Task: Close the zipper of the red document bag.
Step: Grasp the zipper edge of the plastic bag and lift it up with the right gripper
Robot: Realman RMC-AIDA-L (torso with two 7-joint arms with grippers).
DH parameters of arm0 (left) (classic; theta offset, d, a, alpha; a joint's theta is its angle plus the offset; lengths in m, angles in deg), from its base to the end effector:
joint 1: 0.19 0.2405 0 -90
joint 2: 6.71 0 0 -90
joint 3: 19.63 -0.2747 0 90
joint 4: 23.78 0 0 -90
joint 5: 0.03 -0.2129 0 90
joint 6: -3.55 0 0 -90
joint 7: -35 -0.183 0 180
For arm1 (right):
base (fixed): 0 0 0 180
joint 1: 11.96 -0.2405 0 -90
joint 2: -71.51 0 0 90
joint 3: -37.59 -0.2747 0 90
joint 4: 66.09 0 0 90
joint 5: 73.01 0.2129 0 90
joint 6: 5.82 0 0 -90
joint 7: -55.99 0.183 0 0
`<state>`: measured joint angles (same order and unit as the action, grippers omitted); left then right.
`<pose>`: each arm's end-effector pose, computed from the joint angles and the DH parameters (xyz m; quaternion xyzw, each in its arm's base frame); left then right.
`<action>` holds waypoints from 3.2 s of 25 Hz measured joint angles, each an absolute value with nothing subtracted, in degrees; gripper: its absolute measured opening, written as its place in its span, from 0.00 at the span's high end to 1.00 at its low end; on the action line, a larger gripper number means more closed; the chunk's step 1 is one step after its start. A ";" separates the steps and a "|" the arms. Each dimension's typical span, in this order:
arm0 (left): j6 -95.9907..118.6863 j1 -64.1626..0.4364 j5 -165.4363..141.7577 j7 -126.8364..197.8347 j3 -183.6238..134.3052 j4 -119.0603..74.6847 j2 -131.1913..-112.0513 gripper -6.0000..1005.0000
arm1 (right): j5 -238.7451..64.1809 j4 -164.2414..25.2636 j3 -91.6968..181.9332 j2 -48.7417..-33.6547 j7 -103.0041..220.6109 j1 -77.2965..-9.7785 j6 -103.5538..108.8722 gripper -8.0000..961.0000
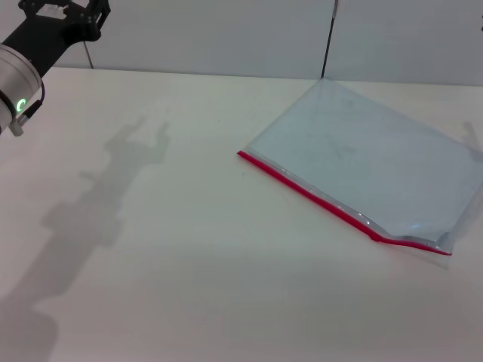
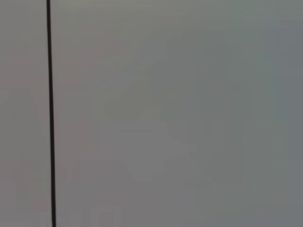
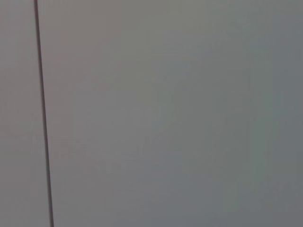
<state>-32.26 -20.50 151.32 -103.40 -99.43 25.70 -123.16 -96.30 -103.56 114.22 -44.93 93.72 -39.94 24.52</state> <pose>-0.2537 0.4559 0.0534 -0.7353 -0.1949 -0.3328 0.5573 0.2841 0.4833 0.0390 -0.7158 0.2679 0.2898 0.5761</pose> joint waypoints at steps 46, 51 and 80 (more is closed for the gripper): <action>-25.70 -18.23 145.47 -98.06 -99.48 29.26 -123.12 0.57 | -129.13 -137.42 124.80 -44.39 129.39 -17.77 17.03 0.39; -25.13 -17.50 145.68 -98.06 -99.49 29.51 -123.14 0.57 | -146.02 -142.35 123.43 -44.36 144.71 -14.88 26.35 0.39; -25.00 -16.91 145.25 -98.11 -99.75 29.59 -122.70 0.58 | -195.25 -145.46 119.45 -44.66 156.51 -20.63 59.97 0.18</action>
<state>-25.00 -16.91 145.25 -98.11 -99.75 29.59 -122.70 -195.25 -145.46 119.45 -44.66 156.51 -20.63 59.97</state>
